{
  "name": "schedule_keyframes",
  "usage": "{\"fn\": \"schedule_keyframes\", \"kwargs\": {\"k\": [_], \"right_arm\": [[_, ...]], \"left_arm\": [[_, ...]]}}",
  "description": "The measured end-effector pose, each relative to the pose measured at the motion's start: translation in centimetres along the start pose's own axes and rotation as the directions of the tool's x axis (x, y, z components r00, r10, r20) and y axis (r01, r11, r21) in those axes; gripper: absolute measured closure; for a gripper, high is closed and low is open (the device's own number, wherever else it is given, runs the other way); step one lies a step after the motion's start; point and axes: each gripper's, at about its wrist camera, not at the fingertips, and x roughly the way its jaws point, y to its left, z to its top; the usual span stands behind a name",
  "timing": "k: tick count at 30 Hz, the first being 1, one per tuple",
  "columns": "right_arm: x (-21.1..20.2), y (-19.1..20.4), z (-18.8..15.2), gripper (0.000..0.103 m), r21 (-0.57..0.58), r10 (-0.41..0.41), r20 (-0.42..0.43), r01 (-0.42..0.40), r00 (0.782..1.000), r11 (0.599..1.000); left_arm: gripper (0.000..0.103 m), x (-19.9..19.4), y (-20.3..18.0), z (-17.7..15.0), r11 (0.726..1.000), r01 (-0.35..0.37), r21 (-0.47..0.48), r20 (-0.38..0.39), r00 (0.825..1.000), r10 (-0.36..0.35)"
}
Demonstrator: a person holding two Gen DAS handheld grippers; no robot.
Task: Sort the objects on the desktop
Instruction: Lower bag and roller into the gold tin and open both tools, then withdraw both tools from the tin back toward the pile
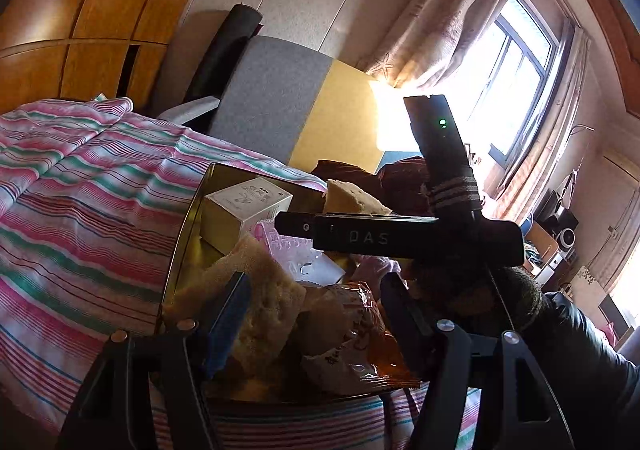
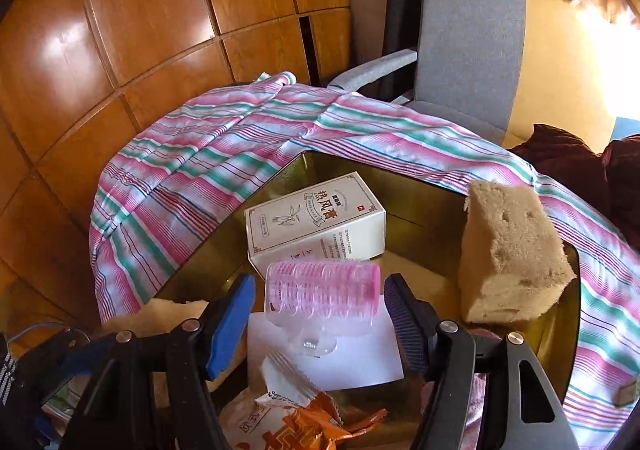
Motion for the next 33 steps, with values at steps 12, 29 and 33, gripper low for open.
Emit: {"fn": "schedule_keyframes", "kwargs": {"k": [12, 29, 33], "right_arm": [[-8.9, -5.0, -4.4, 0.029, 0.150, -0.106, 0.182, 0.079, 0.978, 0.986], [-20.9, -19.2, -21.7, 0.028, 0.595, -0.461, 0.145, 0.295, 0.876, 0.747], [-22.4, -21.2, -24.5, 0.026, 0.650, -0.529, 0.118, 0.338, 0.840, 0.681]], "left_arm": [[0.032, -0.2, -2.4, 0.4, 0.997, -0.029, 0.066, -0.012, 0.999, 0.030], [0.027, 6.5, -17.3, 0.7, 0.921, 0.136, 0.364, -0.189, 0.979, -0.070], [0.027, 10.1, -21.1, 0.4, 0.891, 0.171, 0.420, -0.261, 0.963, -0.062]]}}
